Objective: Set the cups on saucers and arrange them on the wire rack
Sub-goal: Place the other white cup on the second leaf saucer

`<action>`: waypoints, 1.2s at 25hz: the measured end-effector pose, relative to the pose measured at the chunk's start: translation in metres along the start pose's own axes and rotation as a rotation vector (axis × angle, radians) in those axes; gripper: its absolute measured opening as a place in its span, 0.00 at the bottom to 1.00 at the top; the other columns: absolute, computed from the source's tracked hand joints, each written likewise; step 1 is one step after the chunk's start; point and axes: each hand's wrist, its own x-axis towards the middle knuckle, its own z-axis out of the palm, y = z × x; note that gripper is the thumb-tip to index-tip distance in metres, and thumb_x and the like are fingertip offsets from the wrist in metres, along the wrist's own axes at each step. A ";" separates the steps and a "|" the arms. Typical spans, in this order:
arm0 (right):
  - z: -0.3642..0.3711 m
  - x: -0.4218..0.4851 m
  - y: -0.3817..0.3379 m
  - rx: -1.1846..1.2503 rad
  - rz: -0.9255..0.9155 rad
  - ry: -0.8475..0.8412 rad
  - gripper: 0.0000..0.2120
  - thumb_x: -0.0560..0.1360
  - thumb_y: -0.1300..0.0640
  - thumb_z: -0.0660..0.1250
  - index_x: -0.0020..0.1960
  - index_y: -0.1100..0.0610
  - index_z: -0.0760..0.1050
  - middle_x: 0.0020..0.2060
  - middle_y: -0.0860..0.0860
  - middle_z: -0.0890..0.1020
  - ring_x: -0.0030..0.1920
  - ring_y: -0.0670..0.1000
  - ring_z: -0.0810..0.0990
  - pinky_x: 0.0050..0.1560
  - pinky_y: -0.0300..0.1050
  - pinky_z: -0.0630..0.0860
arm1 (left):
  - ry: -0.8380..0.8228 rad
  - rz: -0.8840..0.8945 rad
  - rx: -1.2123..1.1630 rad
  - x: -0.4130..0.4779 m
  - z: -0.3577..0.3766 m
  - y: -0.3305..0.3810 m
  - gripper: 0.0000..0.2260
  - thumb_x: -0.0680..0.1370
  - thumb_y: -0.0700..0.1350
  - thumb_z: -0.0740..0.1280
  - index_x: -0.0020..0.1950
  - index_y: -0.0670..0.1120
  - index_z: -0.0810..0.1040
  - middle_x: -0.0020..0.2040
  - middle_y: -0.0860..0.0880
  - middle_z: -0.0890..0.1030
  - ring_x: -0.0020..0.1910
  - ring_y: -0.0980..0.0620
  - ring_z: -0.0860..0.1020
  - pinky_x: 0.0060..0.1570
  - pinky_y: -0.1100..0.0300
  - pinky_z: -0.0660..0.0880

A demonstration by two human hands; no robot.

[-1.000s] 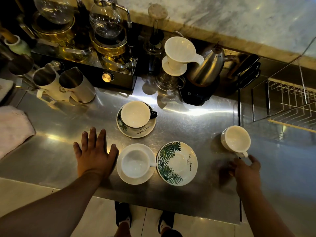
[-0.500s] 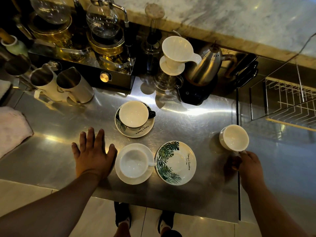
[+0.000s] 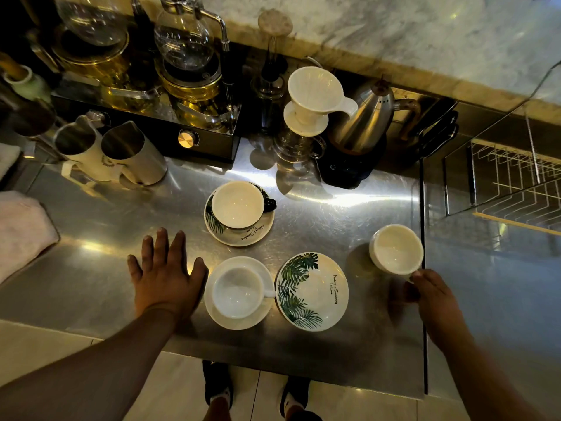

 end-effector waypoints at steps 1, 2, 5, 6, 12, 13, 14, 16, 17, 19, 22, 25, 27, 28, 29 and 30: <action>0.002 -0.001 0.000 -0.028 -0.027 -0.038 0.12 0.83 0.60 0.60 0.44 0.59 0.77 0.37 0.61 0.80 0.38 0.58 0.79 0.42 0.53 0.75 | 0.001 -0.001 -0.001 0.000 0.000 0.000 0.34 0.79 0.67 0.52 0.83 0.57 0.53 0.85 0.48 0.53 0.84 0.46 0.45 0.79 0.40 0.40; 0.004 -0.003 0.000 -0.058 -0.050 -0.078 0.12 0.84 0.60 0.60 0.45 0.59 0.77 0.37 0.61 0.81 0.38 0.59 0.79 0.42 0.53 0.76 | 0.002 -0.002 -0.002 0.000 0.000 -0.001 0.34 0.79 0.67 0.52 0.83 0.57 0.52 0.85 0.48 0.53 0.84 0.46 0.45 0.79 0.40 0.40; 0.013 -0.008 -0.002 -0.141 -0.116 -0.203 0.12 0.84 0.61 0.60 0.45 0.61 0.78 0.36 0.60 0.81 0.37 0.58 0.80 0.41 0.53 0.76 | -0.003 -0.004 -0.003 0.000 0.000 0.000 0.34 0.79 0.67 0.52 0.83 0.57 0.53 0.85 0.48 0.53 0.84 0.46 0.45 0.80 0.38 0.42; 0.017 -0.010 -0.004 -0.163 -0.132 -0.244 0.12 0.84 0.62 0.60 0.44 0.60 0.78 0.35 0.58 0.81 0.36 0.56 0.81 0.41 0.52 0.76 | -0.005 -0.005 -0.005 0.000 -0.001 0.000 0.34 0.79 0.67 0.52 0.83 0.57 0.54 0.85 0.48 0.53 0.84 0.45 0.46 0.80 0.38 0.42; 0.040 -0.024 -0.019 -0.203 -0.174 -0.438 0.13 0.83 0.65 0.60 0.42 0.59 0.77 0.32 0.54 0.81 0.35 0.52 0.80 0.40 0.50 0.76 | -0.006 -0.003 -0.008 0.000 -0.002 0.001 0.34 0.79 0.67 0.52 0.83 0.57 0.54 0.85 0.48 0.53 0.84 0.45 0.46 0.80 0.37 0.43; 0.043 -0.027 -0.022 -0.205 -0.175 -0.459 0.13 0.83 0.65 0.60 0.42 0.59 0.77 0.33 0.54 0.80 0.35 0.53 0.79 0.41 0.51 0.76 | -0.004 -0.002 -0.008 0.000 -0.002 0.001 0.34 0.79 0.67 0.52 0.83 0.57 0.54 0.85 0.48 0.53 0.84 0.45 0.46 0.80 0.37 0.43; 0.046 -0.029 -0.024 -0.211 -0.173 -0.479 0.13 0.83 0.65 0.60 0.42 0.60 0.77 0.33 0.54 0.80 0.35 0.53 0.79 0.42 0.51 0.76 | -0.001 -0.002 -0.007 0.000 -0.001 0.001 0.34 0.79 0.67 0.52 0.83 0.57 0.54 0.85 0.48 0.53 0.84 0.45 0.46 0.80 0.37 0.43; 0.051 -0.034 -0.027 -0.238 -0.175 -0.516 0.12 0.83 0.64 0.61 0.43 0.60 0.77 0.33 0.54 0.80 0.36 0.52 0.79 0.43 0.51 0.76 | 0.006 -0.001 -0.004 0.000 0.000 0.000 0.33 0.79 0.67 0.52 0.83 0.57 0.54 0.85 0.48 0.54 0.84 0.45 0.46 0.80 0.37 0.43; 0.053 -0.035 -0.028 -0.254 -0.178 -0.533 0.12 0.83 0.63 0.61 0.43 0.59 0.78 0.34 0.54 0.80 0.36 0.52 0.79 0.43 0.51 0.76 | 0.009 0.000 -0.003 0.000 0.001 0.000 0.33 0.79 0.67 0.52 0.83 0.57 0.54 0.85 0.48 0.54 0.84 0.45 0.46 0.80 0.37 0.43; 0.056 -0.037 -0.030 -0.282 -0.177 -0.562 0.12 0.83 0.61 0.61 0.43 0.56 0.78 0.33 0.52 0.80 0.36 0.52 0.78 0.43 0.50 0.75 | 0.009 0.001 -0.002 0.000 0.001 -0.001 0.33 0.79 0.67 0.52 0.83 0.56 0.54 0.85 0.48 0.54 0.84 0.45 0.46 0.80 0.37 0.43; 0.059 -0.039 -0.031 -0.304 -0.167 -0.584 0.13 0.83 0.59 0.62 0.41 0.54 0.77 0.32 0.49 0.79 0.36 0.49 0.78 0.43 0.50 0.74 | 0.006 0.001 -0.005 0.000 0.001 -0.001 0.34 0.79 0.67 0.52 0.83 0.56 0.54 0.85 0.47 0.54 0.84 0.45 0.46 0.80 0.38 0.42; 0.061 -0.040 -0.032 -0.332 -0.161 -0.602 0.13 0.83 0.59 0.62 0.41 0.53 0.77 0.32 0.48 0.79 0.35 0.46 0.77 0.42 0.49 0.74 | 0.007 -0.001 -0.011 0.000 0.000 0.000 0.34 0.79 0.67 0.52 0.83 0.56 0.54 0.85 0.48 0.54 0.84 0.45 0.46 0.79 0.39 0.41; 0.062 -0.040 -0.032 -0.356 -0.162 -0.613 0.12 0.82 0.59 0.62 0.42 0.54 0.78 0.32 0.48 0.79 0.35 0.45 0.77 0.42 0.49 0.74 | 0.010 0.000 -0.016 0.000 0.000 0.000 0.33 0.79 0.67 0.53 0.83 0.56 0.54 0.85 0.48 0.54 0.84 0.46 0.46 0.80 0.39 0.42; 0.063 -0.040 -0.032 -0.357 -0.161 -0.616 0.11 0.82 0.59 0.62 0.42 0.56 0.78 0.33 0.48 0.79 0.35 0.45 0.77 0.42 0.49 0.74 | 0.009 0.001 -0.019 0.000 0.000 0.000 0.33 0.79 0.66 0.53 0.83 0.57 0.55 0.85 0.47 0.54 0.84 0.45 0.46 0.80 0.38 0.42; 0.063 -0.040 -0.033 -0.351 -0.159 -0.619 0.11 0.82 0.59 0.62 0.43 0.57 0.78 0.33 0.49 0.79 0.35 0.45 0.77 0.42 0.50 0.74 | 0.007 0.001 -0.021 0.000 0.000 0.000 0.33 0.79 0.66 0.53 0.83 0.56 0.55 0.85 0.47 0.54 0.84 0.45 0.46 0.80 0.38 0.42; 0.063 -0.040 -0.033 -0.347 -0.157 -0.620 0.11 0.82 0.59 0.62 0.43 0.57 0.78 0.34 0.49 0.79 0.35 0.45 0.77 0.43 0.50 0.74 | 0.005 0.000 -0.021 0.000 -0.001 0.000 0.33 0.79 0.66 0.53 0.83 0.56 0.55 0.85 0.47 0.54 0.84 0.45 0.46 0.80 0.38 0.42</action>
